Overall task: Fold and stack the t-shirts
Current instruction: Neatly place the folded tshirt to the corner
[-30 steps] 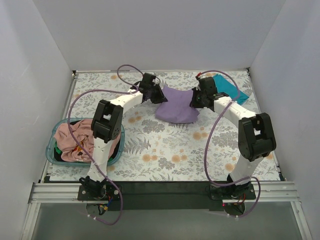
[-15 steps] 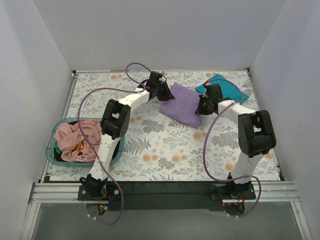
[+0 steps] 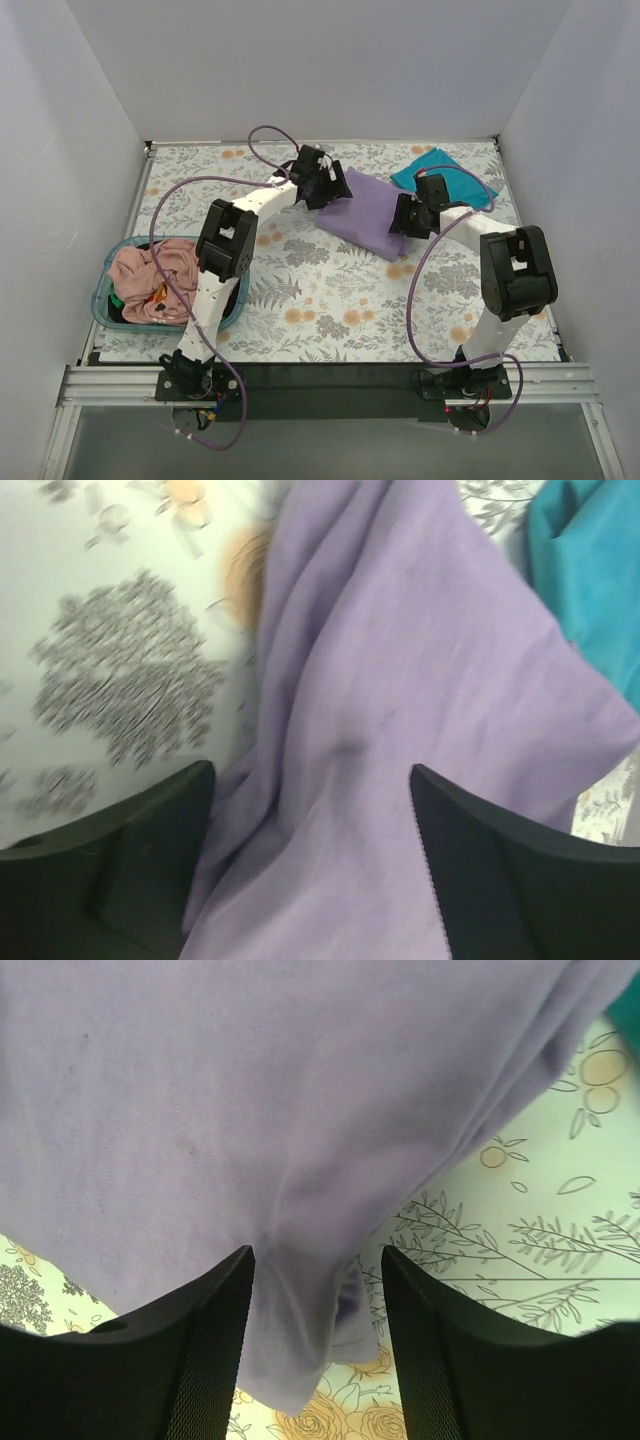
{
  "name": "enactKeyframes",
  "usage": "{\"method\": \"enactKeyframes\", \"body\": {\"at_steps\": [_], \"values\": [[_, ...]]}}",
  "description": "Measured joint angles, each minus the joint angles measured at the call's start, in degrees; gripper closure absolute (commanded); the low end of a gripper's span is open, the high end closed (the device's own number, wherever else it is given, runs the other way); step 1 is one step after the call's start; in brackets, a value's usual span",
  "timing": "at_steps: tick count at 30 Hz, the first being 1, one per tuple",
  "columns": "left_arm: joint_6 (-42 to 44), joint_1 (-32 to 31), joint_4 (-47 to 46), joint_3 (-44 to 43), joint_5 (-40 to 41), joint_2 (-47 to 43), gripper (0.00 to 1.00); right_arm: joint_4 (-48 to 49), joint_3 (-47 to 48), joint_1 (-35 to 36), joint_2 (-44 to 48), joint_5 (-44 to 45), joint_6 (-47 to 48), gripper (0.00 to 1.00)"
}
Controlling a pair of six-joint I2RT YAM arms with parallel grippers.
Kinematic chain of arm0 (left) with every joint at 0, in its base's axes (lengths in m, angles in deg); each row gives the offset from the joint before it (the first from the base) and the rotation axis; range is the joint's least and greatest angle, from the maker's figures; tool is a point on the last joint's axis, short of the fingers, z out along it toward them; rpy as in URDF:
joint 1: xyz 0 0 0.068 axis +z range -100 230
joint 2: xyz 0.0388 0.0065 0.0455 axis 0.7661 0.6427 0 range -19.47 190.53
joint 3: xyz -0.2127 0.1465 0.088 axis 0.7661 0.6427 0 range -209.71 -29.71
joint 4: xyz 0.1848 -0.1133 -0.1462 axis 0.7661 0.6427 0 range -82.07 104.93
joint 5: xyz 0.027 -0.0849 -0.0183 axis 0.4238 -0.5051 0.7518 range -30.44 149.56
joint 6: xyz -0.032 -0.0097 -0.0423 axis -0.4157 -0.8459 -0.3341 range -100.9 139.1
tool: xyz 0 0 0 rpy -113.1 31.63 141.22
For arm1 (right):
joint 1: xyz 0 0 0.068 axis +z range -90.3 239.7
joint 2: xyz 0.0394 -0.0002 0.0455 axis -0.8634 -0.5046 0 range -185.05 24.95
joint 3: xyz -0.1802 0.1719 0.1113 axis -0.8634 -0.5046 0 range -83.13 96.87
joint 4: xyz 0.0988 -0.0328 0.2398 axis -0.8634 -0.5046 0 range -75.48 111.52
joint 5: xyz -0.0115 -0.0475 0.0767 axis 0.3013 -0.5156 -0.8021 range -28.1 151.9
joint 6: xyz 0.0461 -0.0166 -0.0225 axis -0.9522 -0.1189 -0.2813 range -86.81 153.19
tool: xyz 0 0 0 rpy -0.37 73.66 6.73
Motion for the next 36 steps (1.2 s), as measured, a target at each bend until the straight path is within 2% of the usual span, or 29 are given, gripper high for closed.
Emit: {"method": "enactKeyframes", "body": {"at_steps": [2, 4, 7, 9, 10, 11, 13, 14, 15, 18, 22, 29, 36], "values": [[-0.02, 0.02, 1.18, 3.06, 1.95, -2.6, 0.11, -0.2, -0.11, -0.15, 0.63, 1.07, -0.07, 0.38], [-0.37, 0.07, 2.71, 7.37, 4.57, -6.73, 0.09, -0.39, -0.09, -0.44, 0.52, 1.95, -0.07, 0.38], [-1.64, 0.11, 3.89, 17.86, 9.05, -17.16, 0.09, -1.29, 0.52, -0.87, -1.11, 2.67, 0.17, 0.4], [-2.84, 0.17, 4.04, 25.49, 11.3, -25.14, 0.08, -1.97, 2.86, -1.01, -3.43, 2.78, 0.66, 0.45], [-3.67, 0.24, 3.98, 29.66, 12.59, -29.88, 0.08, -1.95, 4.22, -1.03, -4.57, 2.78, 0.9, 0.51], [-4.42, 0.31, 3.43, 34.05, 13.97, -34.77, 0.08, -1.79, 5.81, -1.05, -6.1, 2.67, 1.4, 0.65], [-5.97, 0.52, 3.37, 41.31, 16.22, -43.74, 0.08, -1.73, 8.33, -1.05, -8.41, 1.73, 2.51, 0.83], [-6.67, 0.63, 2.97, 44.46, 17.09, -48.0, 0.07, -1.73, 9.31, -1.03, -9.29, 1.05, 3.02, 0.97], [-7.23, 0.83, 2.36, 47.43, 17.64, -51.74, 0.07, -1.81, 10.23, -1.03, -9.92, 0.39, 3.72, 0.99], [-8.74, 1.29, 1.86, 54.1, 18.67, -60.35, 0.07, -2.64, 13.27, -0.85, -11.3, 0.24, 5.92, 0.99], [-10.45, 1.75, 2.03, 59.19, 20.31, -65.55, 0.07, -2.6, 17.62, -0.17, -12.07, 1.62, 9.92, 0.99], [-12.41, 1.9, 2.75, 60.17, 23.45, -66.27, 0.07, -2.12, 29.24, 0.94, -12.52, 8.81, 11.32, 0.99], [-12.74, 1.9, 3.08, 59.78, 24.52, -63.95, 0.07, -2.43, 46.62, 0.68, -21.0, 12.57, 10.91, 0.99]]}}
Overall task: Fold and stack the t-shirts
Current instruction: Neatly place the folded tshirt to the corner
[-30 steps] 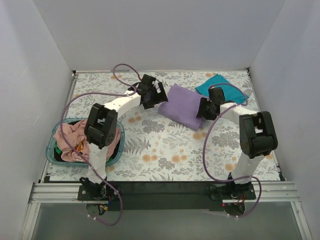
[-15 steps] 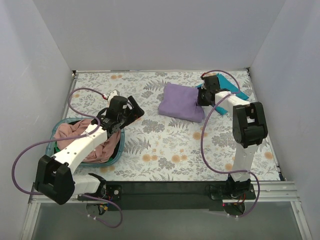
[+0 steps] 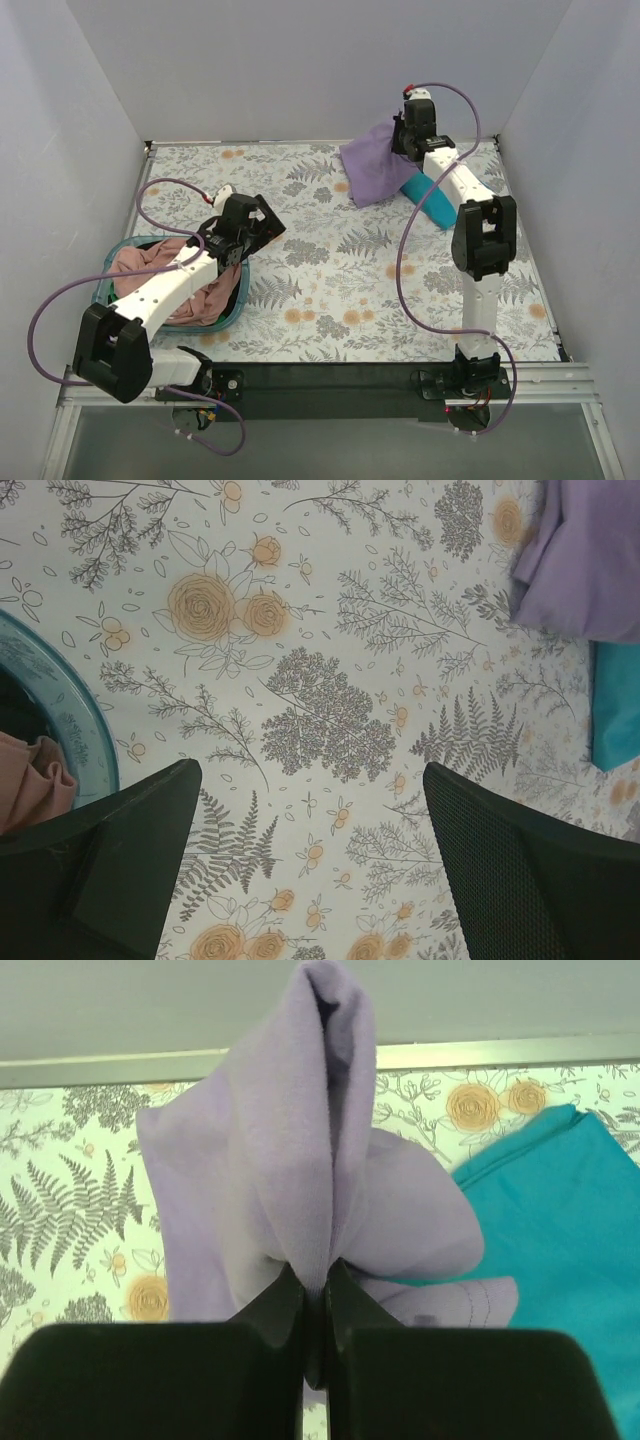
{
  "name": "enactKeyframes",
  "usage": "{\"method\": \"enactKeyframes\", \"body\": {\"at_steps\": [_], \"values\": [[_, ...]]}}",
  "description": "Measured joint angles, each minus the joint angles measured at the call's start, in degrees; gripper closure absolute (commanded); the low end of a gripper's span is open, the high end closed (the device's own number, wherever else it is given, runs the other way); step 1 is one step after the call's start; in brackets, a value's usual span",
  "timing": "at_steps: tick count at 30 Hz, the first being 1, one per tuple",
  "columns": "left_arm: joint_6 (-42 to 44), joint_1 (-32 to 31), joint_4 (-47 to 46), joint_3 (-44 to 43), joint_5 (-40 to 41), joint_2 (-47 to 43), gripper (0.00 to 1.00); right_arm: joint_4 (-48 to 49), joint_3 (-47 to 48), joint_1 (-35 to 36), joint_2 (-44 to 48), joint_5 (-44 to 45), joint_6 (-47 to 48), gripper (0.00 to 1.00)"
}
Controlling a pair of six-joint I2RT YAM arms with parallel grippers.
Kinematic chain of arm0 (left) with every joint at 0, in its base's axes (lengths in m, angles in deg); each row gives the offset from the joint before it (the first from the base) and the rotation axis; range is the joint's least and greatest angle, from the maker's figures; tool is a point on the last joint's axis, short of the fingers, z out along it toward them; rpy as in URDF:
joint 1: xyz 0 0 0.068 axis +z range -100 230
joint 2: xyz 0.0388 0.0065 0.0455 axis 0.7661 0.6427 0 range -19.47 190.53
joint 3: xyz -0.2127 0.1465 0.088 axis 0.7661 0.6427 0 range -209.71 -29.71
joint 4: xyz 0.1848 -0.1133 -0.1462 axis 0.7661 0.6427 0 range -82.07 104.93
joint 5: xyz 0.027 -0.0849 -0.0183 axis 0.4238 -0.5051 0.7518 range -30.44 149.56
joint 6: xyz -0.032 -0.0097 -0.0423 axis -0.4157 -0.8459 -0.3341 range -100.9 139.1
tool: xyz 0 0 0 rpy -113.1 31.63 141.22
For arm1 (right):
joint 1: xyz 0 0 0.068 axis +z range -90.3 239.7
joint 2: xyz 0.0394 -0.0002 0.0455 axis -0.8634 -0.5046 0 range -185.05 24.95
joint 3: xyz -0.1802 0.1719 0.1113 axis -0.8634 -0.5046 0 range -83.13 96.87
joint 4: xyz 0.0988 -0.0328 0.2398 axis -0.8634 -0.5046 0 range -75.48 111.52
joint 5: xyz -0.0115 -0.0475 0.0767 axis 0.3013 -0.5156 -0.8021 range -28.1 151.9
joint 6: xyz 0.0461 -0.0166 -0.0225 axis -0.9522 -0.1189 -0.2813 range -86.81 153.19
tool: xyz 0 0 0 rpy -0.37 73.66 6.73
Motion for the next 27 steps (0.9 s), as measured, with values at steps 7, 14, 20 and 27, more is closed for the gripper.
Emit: {"method": "enactKeyframes", "body": {"at_steps": [7, 14, 20, 27], "values": [[0.0, 0.04, 0.5, -0.15, 0.81, 0.74, 0.07, -4.74, 7.06, -1.44, -6.14, 1.29, -0.39, 0.99], [0.0, 0.04, 0.59, -0.15, 0.81, 1.18, 0.07, -8.92, 7.39, -5.68, -6.47, 3.04, -7.1, 0.99], [0.0, 0.04, 0.83, -0.15, 0.79, 2.05, 0.07, -12.07, 7.43, -7.98, -5.4, 6.8, -12.85, 0.99], [0.0, 0.04, 0.76, -0.13, 0.79, 2.01, 0.07, -15.15, 5.73, -8.9, 1.6, 9.03, -18.75, 0.99]]}}
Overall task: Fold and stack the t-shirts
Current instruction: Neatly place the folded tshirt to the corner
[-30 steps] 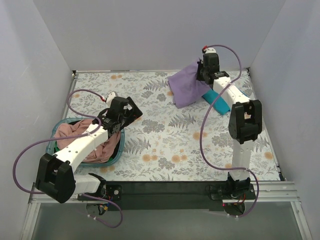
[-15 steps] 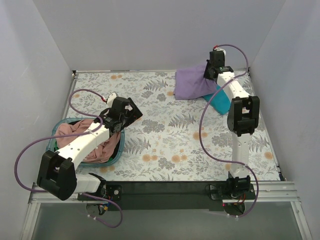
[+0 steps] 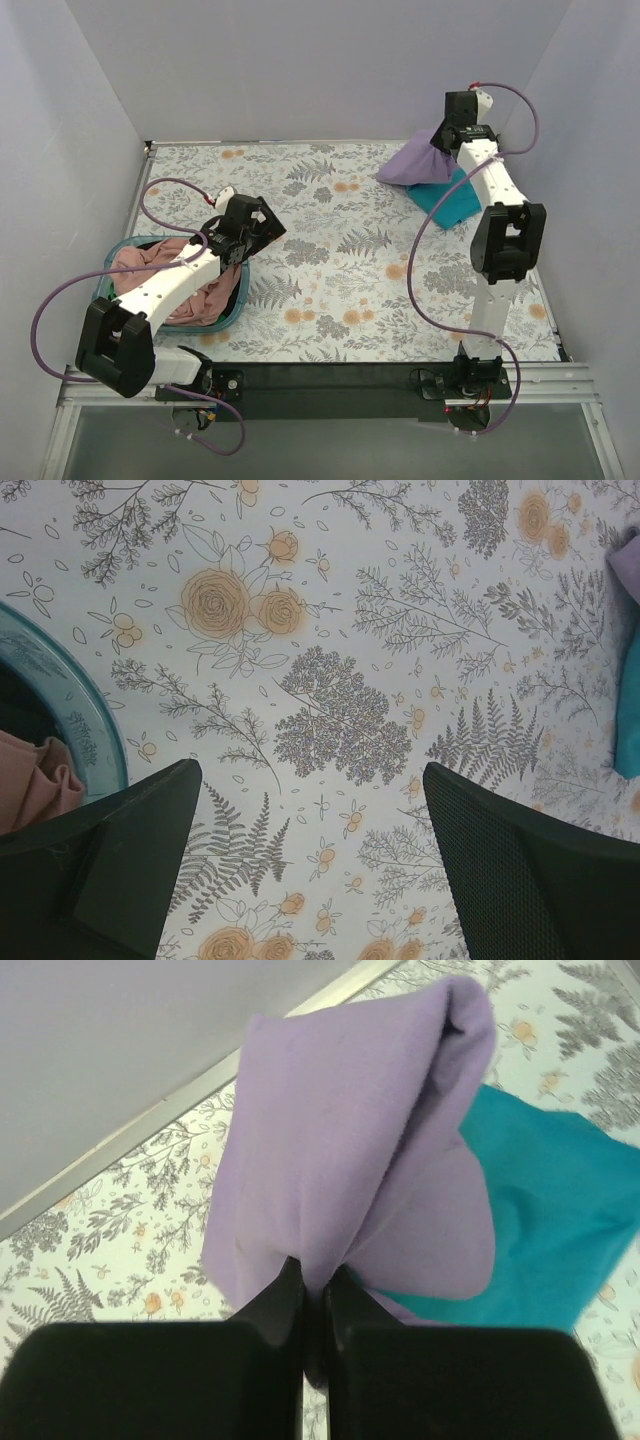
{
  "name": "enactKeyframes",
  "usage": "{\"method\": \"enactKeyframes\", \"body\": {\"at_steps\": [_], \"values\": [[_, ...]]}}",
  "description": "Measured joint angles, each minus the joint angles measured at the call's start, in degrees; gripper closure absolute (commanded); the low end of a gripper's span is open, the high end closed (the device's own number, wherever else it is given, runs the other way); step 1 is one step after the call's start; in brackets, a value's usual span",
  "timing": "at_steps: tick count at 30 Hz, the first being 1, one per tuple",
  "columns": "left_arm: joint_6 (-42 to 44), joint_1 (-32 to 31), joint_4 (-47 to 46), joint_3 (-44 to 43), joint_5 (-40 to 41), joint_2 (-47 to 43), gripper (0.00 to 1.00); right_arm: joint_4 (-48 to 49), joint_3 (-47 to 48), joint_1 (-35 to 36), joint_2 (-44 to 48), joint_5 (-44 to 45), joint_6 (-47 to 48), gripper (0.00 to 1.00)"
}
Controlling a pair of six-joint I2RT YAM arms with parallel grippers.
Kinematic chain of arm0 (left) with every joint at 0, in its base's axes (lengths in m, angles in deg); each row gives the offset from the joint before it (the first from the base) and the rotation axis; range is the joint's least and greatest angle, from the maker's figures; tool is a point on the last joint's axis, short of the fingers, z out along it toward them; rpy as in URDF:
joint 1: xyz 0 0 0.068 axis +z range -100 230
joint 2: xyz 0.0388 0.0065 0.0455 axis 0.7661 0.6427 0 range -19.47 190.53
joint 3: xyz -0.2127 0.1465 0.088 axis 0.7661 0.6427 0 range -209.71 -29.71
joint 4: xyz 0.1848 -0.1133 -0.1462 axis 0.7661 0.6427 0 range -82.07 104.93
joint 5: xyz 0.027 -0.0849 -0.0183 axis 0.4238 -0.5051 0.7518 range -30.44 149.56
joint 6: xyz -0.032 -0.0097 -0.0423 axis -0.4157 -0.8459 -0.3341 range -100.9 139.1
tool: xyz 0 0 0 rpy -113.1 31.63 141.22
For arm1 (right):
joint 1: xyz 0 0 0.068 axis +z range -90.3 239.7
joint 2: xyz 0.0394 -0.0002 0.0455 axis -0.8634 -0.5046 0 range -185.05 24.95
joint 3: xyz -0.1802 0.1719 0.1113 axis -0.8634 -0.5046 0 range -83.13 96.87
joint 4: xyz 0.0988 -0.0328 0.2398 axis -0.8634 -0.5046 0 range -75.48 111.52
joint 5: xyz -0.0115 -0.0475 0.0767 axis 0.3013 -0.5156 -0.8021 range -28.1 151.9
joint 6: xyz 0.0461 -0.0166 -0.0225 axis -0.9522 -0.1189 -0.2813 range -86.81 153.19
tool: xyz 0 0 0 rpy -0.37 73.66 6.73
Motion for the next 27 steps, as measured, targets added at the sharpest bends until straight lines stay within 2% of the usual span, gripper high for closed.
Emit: {"method": "enactKeyframes", "body": {"at_steps": [3, 9, 13, 18, 19, 21, 22, 25, 27], "values": [[0.0, 0.0, -0.26, 0.02, -0.24, 0.0, 0.07, 0.2, -6.36, -0.63, 6.1, 0.72, -2.69, 0.99], [0.0, 0.0, -1.42, 0.44, -0.9, 0.0, 0.07, 3.19, -25.73, -1.44, 16.2, 1.88, -8.09, 0.99], [0.0, 0.0, -1.66, 1.09, -1.62, 0.04, 0.07, 4.98, -37.83, -2.1, 18.51, 2.67, -10.1, 0.99], [0.0, 0.0, -2.01, 2.05, -2.21, 0.85, 0.07, 8.0, -45.22, -3.74, 18.51, 2.05, -10.69, 0.99], [0.0, 0.0, -1.99, 2.27, -2.38, 0.9, 0.07, 8.37, -45.77, -4.13, 18.49, 1.68, -10.47, 0.88], [0.0, 0.0, -1.97, 2.51, -2.71, 0.9, 0.07, 8.96, -46.07, -4.92, 18.25, 0.74, -9.53, 0.77], [0.0, 0.0, -2.01, 2.58, -2.8, 0.9, 0.07, 9.35, -46.07, -5.25, 18.23, 0.22, -9.18, 0.67], [0.0, 0.0, -1.99, 2.86, -2.97, 0.9, 0.07, 9.84, -46.07, -6.32, 18.21, -0.92, -7.3, 0.52], [0.0, 0.0, -2.01, 2.97, -3.04, 0.87, 0.07, 9.99, -46.07, -6.69, 18.27, -1.16, -5.75, 0.47]]}}
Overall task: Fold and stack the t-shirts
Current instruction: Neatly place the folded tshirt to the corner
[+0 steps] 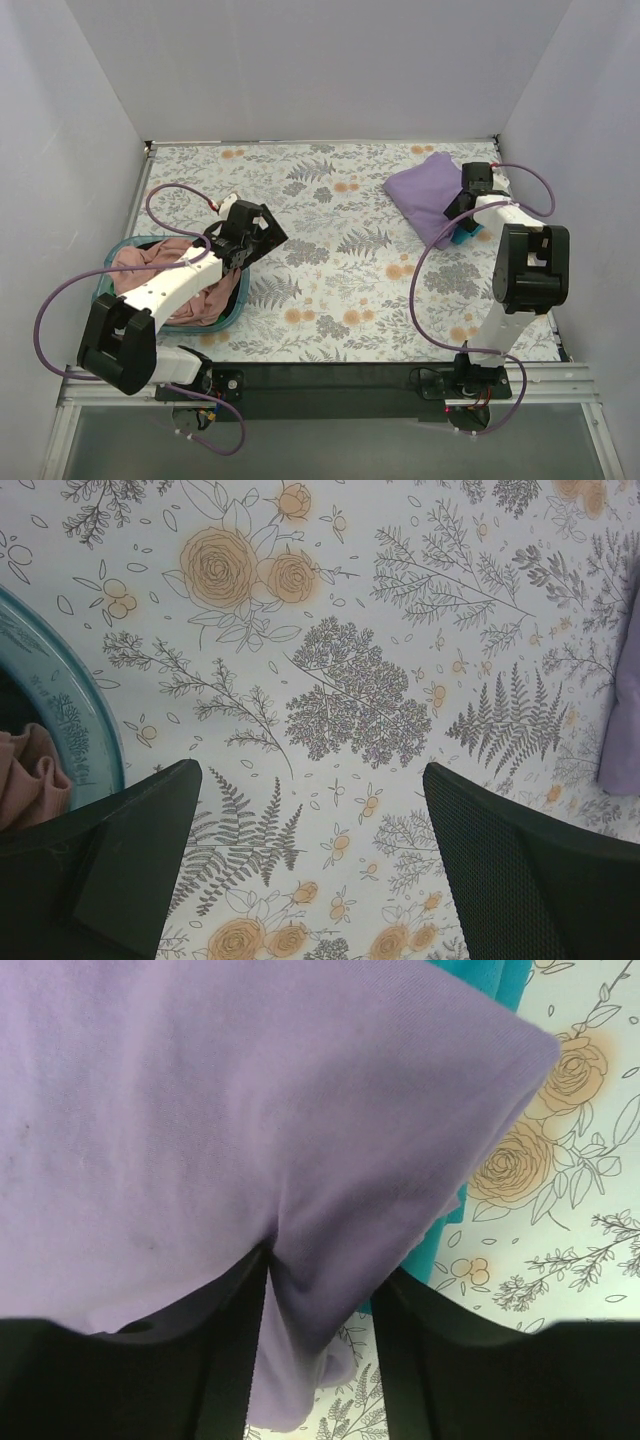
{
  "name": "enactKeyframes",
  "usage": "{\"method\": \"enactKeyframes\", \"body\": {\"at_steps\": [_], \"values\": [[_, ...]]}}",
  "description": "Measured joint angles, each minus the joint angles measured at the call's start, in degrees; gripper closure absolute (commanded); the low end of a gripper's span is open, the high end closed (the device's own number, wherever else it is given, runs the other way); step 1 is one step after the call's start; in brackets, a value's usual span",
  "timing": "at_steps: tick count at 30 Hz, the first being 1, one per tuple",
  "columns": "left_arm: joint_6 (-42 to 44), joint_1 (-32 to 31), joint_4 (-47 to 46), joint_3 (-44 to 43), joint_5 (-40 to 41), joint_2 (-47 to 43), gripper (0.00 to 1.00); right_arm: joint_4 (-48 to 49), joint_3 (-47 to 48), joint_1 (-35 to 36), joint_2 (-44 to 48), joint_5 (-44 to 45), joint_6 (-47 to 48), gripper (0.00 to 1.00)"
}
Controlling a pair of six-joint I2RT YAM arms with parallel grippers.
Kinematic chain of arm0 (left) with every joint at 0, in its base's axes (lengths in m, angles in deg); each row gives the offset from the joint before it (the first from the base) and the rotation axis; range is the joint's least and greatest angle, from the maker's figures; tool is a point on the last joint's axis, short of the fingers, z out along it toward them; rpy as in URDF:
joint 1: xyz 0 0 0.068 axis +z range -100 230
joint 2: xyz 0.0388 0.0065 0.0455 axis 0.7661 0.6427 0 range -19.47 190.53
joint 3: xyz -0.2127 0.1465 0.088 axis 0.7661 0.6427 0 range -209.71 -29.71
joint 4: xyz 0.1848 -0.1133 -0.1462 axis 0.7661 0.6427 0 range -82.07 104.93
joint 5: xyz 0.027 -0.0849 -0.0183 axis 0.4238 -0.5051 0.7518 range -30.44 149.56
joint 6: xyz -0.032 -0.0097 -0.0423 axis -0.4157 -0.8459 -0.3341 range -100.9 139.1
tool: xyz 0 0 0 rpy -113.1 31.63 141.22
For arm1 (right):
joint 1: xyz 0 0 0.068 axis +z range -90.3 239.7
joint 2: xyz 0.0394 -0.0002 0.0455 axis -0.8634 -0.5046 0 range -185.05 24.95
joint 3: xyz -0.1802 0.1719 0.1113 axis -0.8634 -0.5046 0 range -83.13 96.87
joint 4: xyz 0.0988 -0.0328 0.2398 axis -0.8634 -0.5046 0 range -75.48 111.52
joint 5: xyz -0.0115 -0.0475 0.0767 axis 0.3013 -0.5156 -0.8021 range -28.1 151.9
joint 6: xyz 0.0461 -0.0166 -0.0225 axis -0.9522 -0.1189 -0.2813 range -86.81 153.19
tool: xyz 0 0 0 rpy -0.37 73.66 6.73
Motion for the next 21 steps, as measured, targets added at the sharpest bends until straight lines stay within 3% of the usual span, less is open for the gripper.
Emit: {"method": "enactKeyframes", "body": {"at_steps": [7, 15, 18, 19, 21], "values": [[-0.24, 0.0, 0.0, 0.04, -0.07, 0.0, 0.07, 0.35, 0.37, -2.14, 1.73, -1.99, 3.61, 0.42], [-0.42, 0.0, -0.15, 0.04, -0.11, 0.07, 0.07, 2.54, 3.3, -6.86, -2.62, -10.14, 5.53, 0.48], [-0.42, 0.0, -0.44, 0.04, -0.11, 0.37, 0.07, 3.76, 3.48, -7.1, -5.18, -13.38, 6.16, 0.6], [-0.42, 0.0, -0.48, 0.04, -0.11, 0.57, 0.07, 4.04, 3.48, -7.1, -5.64, -14.38, 6.25, 0.72], [-0.42, 0.0, -0.46, 0.04, -0.11, 0.92, 0.07, 4.85, 3.48, -7.13, -5.99, -15.98, 6.34, 0.81]]}}
